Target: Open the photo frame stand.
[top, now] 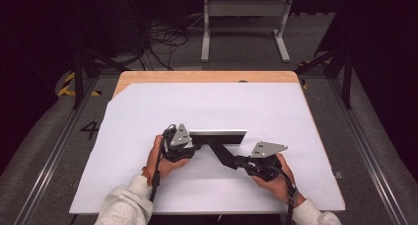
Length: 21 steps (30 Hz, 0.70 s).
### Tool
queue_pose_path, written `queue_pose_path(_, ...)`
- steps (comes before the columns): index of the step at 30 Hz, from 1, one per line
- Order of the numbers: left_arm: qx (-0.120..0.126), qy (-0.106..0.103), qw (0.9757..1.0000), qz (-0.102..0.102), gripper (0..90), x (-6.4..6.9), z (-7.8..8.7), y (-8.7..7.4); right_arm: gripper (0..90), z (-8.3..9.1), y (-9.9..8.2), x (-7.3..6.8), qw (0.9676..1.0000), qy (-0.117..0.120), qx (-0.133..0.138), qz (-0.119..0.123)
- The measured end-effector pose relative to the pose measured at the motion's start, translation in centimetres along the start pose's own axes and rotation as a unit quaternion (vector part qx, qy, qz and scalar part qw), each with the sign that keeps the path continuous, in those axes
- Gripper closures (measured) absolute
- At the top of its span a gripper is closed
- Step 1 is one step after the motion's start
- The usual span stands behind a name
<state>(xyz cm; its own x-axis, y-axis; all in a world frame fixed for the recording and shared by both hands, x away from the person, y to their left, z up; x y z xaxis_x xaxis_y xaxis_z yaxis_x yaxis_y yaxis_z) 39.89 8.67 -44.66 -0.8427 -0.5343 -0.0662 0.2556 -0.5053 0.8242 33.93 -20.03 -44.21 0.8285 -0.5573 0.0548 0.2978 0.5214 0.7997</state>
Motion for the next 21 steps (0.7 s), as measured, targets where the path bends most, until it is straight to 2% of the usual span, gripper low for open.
queue_pose_path(9,-0.003,0.0,1.0,-0.005,55.0,-0.2,1.6,-0.4,79.4,1.4,0.6,0.2,0.9997,-0.017,0.016,0.008)
queue_pose_path(15,-0.015,-0.001,0.9999,-0.006,49.0,-0.4,3.1,-1.2,76.8,1.7,0.9,0.2,0.9992,-0.03,0.016,0.02)
queue_pose_path(19,-0.022,-0.003,0.9997,0.002,45.1,-0.4,3.9,-1.8,75.3,1.7,1.1,0.2,0.999,-0.033,0.018,0.025)
queue_pose_path(21,-0.025,-0.001,0.9997,-0.003,44.4,-0.4,4.1,-1.9,75.0,1.8,1.1,0.2,0.9989,-0.036,0.018,0.024)
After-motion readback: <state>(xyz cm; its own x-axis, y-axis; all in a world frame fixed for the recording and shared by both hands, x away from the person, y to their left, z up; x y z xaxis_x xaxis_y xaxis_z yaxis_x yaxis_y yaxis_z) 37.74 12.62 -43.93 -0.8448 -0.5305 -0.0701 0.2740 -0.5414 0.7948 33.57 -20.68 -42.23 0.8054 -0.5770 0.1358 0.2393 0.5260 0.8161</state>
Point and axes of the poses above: each handheld gripper's, and its own axes: z roughly backward along the jaws, y roughly out of its top, x roughly to its right, the point moved 1 cm from there along -z, roughly forward along the jaws, and after that the axes turned 3 degrees about z, right-handed, at the moved point
